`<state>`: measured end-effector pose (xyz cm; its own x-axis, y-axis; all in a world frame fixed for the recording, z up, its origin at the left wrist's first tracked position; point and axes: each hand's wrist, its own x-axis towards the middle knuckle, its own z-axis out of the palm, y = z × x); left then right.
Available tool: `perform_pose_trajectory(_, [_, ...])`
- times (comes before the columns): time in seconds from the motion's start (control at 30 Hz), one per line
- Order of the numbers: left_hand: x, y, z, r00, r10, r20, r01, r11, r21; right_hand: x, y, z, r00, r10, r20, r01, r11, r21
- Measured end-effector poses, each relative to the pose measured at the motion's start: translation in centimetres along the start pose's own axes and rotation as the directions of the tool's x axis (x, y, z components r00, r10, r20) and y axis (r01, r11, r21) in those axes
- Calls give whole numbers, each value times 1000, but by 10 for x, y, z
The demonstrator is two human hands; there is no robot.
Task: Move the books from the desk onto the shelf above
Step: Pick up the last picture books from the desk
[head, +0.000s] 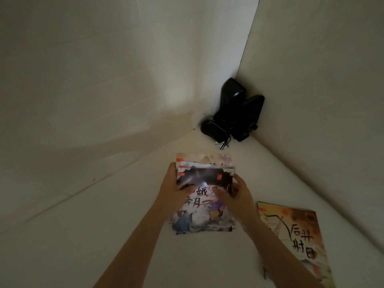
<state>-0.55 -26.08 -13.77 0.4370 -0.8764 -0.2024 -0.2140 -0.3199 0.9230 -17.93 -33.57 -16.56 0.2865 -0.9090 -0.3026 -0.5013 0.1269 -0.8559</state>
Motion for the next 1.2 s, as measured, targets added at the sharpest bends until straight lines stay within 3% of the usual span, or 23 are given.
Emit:
perform_pose_trajectory(0.1, [-4,7,-6,994,111,-12,-112,993,-38,-19,-2,-10,977,-197,-81,196,980,-26])
perform_pose_trajectory(0.2, [-12,-3,-1,987,158,-25,-159,987,-24,-37,12,-12,940,-298,-166,294,955,-48])
perform_pose_trajectory(0.37, [-49,-47,27,989,119,-90,-125,990,-70,-62,40,2,964,-230,-132,232,973,-5])
perform_pose_trajectory(0.47, [-60,-40,47,989,29,-147,-38,998,-55,-61,41,-14,958,-232,-169,234,972,-12])
perform_pose_trajectory(0.6, [-70,0,106,984,-83,-158,70,994,-87,-75,45,-82,964,-125,-236,96,987,-130])
perform_pose_trajectory(0.67, [-78,9,146,987,-128,-100,122,991,-60,-89,64,-123,959,-29,-281,-35,975,-219])
perform_pose_trajectory(0.77, [-97,9,196,992,-129,10,128,990,52,-109,94,-165,956,28,-293,-140,920,-366])
perform_pose_trajectory(0.9, [-112,-7,222,998,0,-66,24,932,363,-118,123,-176,946,177,-272,-297,810,-505])
perform_pose_trajectory(1.07, [-109,5,221,996,-90,-16,92,975,202,-109,126,-177,925,284,-252,-328,932,-154])
perform_pose_trajectory(1.2, [-98,15,216,958,-287,28,283,954,101,-97,125,-175,898,371,-237,-403,909,-103])
